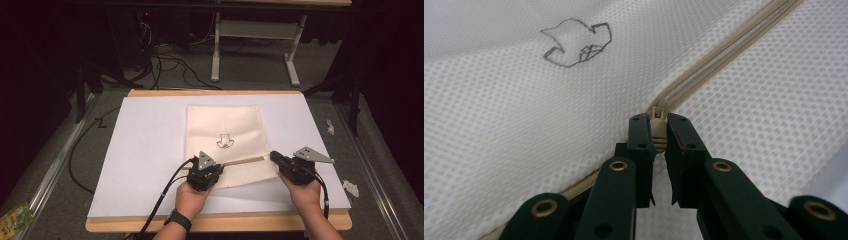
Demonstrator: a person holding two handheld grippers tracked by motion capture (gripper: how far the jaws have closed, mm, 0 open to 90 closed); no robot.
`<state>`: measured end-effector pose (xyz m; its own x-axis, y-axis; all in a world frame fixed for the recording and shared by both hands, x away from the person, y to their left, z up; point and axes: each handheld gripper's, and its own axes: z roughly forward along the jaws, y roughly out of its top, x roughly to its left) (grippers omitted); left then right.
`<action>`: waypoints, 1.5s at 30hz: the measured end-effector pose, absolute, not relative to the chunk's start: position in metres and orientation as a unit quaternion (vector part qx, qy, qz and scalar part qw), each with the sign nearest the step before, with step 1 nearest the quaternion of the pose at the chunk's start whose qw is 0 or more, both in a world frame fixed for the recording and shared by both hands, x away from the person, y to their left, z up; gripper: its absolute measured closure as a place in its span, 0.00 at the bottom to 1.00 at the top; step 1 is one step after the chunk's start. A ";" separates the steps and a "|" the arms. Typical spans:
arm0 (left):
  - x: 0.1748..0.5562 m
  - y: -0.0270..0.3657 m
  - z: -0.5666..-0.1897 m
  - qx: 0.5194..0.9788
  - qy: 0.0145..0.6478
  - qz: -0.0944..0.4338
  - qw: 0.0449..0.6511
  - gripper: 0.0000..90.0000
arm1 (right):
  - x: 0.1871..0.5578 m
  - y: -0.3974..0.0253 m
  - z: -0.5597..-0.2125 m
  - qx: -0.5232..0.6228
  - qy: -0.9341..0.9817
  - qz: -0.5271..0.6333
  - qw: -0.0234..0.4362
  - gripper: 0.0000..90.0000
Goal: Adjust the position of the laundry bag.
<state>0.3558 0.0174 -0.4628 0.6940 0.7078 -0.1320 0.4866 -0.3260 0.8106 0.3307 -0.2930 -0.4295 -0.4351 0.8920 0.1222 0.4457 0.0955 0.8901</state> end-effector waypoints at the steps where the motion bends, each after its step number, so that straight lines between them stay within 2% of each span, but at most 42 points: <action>1: 0.356 0.020 -0.463 0.804 0.373 0.125 0.446 0.91 | 0.331 -0.294 -0.430 0.479 0.700 0.474 0.234 0.96; 29: 0.353 0.087 -0.464 0.799 0.410 0.156 0.411 0.91 | 0.331 -0.297 -0.430 0.480 0.699 0.473 0.237 0.96; 40: 0.352 0.102 -0.464 0.797 0.419 0.155 0.406 0.90 | 0.331 -0.294 -0.431 0.477 0.702 0.472 0.239 0.96; 45: 0.354 0.125 -0.473 0.785 0.449 0.147 0.401 0.91 | 0.332 -0.305 -0.430 0.493 0.689 0.469 0.250 0.96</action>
